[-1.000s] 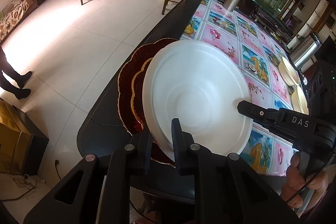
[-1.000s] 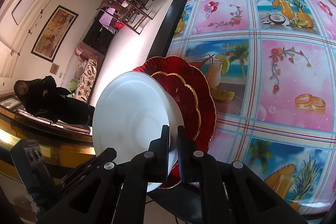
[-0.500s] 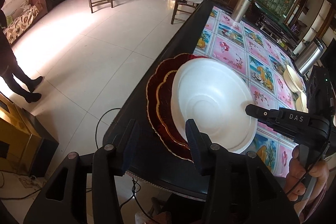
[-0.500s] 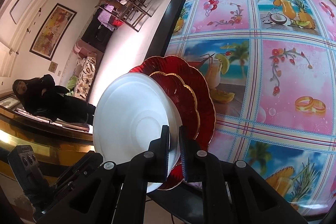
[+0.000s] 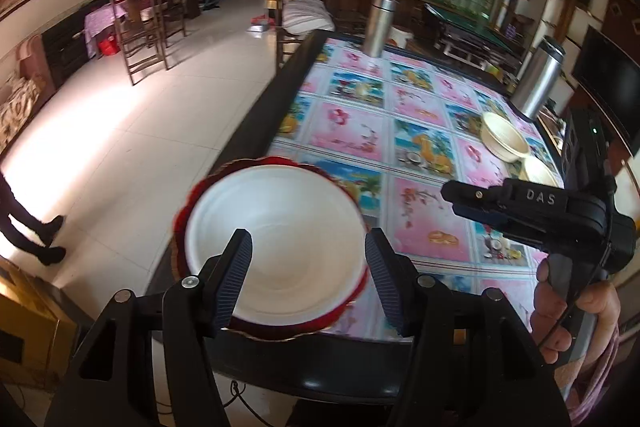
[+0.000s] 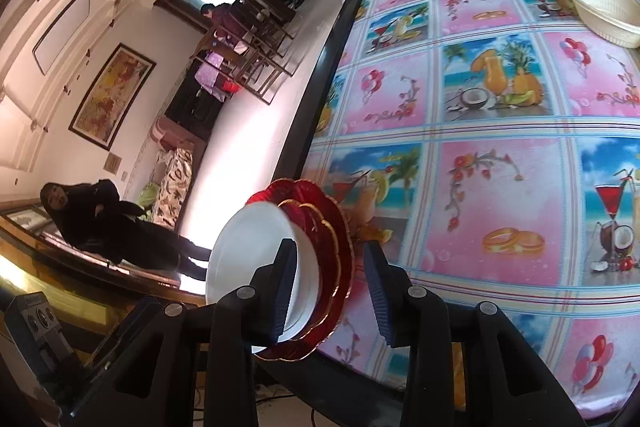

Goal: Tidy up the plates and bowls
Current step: 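Move the left tool to a cream bowl and grip its rim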

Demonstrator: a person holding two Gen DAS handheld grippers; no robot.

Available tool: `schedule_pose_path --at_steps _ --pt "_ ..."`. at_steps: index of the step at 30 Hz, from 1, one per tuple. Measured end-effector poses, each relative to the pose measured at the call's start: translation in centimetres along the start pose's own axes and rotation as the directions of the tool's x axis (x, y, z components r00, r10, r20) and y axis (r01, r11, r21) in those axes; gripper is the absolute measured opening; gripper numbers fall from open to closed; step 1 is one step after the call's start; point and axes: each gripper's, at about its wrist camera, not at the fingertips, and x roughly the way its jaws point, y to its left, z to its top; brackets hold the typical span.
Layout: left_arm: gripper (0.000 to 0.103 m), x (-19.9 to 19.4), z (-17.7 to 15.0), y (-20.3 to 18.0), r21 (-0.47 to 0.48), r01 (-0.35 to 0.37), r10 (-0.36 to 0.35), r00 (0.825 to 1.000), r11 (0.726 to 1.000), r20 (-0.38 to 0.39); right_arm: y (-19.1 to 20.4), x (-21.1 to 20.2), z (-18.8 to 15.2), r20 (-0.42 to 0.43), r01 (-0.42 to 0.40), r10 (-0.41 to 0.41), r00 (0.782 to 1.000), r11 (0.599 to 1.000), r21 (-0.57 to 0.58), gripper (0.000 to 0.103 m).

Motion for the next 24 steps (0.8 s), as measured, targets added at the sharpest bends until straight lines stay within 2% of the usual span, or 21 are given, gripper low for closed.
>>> schedule_pose_path --at_steps 2,5,10,15,18,21,24 --pt "0.058 1.5 0.4 -3.6 0.063 0.056 -0.053 0.998 0.996 -0.041 -2.2 -1.9 0.7 0.038 0.001 -0.003 0.999 0.999 0.044 0.038" --pt "0.058 3.9 0.5 -9.0 0.137 0.142 -0.126 0.985 0.98 -0.12 -6.2 -5.1 1.6 0.098 0.004 -0.016 0.995 0.993 0.117 0.038" --pt "0.058 7.7 0.3 -16.6 0.225 0.227 -0.172 0.955 0.948 -0.24 -13.2 -11.1 2.7 0.201 0.024 -0.073 0.977 0.972 0.234 0.038" --pt "0.058 11.1 0.4 -21.8 0.256 0.285 -0.19 0.921 0.924 -0.34 -20.5 -16.6 2.9 0.274 0.06 -0.163 0.948 0.935 0.35 0.039" --pt "0.058 12.9 1.4 -24.3 0.261 0.292 -0.185 0.911 0.92 -0.368 -24.2 -18.9 2.7 0.288 0.076 -0.208 0.935 0.91 0.407 0.039" --pt "0.058 14.5 3.2 -26.5 0.241 0.319 -0.21 0.897 0.916 -0.388 -27.1 -20.5 3.0 0.296 0.087 -0.241 0.924 0.888 0.452 0.039" --pt "0.058 16.1 4.8 -28.6 0.233 0.329 -0.22 0.892 0.915 -0.394 -29.1 -21.8 3.5 0.314 0.086 -0.261 0.913 0.875 0.476 0.039"
